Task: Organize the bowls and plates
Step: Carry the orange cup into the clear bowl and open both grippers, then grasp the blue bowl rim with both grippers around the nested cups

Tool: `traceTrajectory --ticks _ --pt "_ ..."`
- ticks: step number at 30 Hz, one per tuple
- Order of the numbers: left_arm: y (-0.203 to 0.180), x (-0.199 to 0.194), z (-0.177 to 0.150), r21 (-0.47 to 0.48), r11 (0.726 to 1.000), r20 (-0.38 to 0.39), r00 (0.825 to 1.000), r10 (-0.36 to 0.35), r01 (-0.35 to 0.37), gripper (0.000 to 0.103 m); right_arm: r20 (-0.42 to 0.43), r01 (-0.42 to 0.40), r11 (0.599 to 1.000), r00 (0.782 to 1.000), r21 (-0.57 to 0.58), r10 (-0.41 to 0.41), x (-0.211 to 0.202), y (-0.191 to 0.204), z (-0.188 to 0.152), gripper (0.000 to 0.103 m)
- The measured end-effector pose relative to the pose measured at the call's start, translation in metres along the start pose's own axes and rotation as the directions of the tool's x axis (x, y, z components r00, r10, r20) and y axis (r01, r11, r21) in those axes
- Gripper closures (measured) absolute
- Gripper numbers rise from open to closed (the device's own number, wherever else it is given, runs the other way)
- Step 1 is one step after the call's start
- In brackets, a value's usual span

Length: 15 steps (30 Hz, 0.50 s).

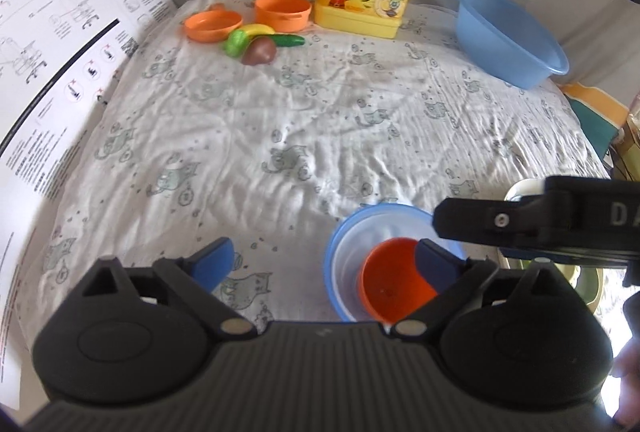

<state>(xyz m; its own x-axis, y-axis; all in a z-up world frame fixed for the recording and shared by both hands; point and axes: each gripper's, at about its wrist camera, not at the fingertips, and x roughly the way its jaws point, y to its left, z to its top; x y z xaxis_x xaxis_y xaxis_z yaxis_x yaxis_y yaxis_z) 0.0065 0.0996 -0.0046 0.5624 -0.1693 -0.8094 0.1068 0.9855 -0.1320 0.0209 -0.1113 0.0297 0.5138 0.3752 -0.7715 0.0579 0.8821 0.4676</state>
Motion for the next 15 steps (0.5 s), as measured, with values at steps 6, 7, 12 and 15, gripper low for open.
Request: traceTrajectory --ticks 6,7,12,15 --pt "0.0 -0.001 -0.005 0.009 1.0 -0.005 1.0 -0.011 0.011 0.0 0.013 0.009 1.0 1.0 0.021 -0.009 -0.005 -0.008 -0.005 0.0" --pt "0.0 -0.001 -0.006 0.011 1.0 -0.004 1.0 -0.013 0.013 0.0 0.018 0.009 1.0 1.0 0.027 -0.009 -0.007 -0.01 -0.006 0.0" --pt "0.003 -0.006 -0.014 -0.007 0.998 0.009 0.998 -0.061 0.061 0.0 0.022 0.021 0.998 0.999 0.053 -0.023 -0.011 -0.019 -0.012 0.0" --pt "0.004 -0.007 -0.018 -0.007 0.998 0.016 0.997 -0.07 0.07 0.0 0.009 0.017 0.996 1.0 0.087 -0.018 -0.012 -0.026 -0.015 0.0"
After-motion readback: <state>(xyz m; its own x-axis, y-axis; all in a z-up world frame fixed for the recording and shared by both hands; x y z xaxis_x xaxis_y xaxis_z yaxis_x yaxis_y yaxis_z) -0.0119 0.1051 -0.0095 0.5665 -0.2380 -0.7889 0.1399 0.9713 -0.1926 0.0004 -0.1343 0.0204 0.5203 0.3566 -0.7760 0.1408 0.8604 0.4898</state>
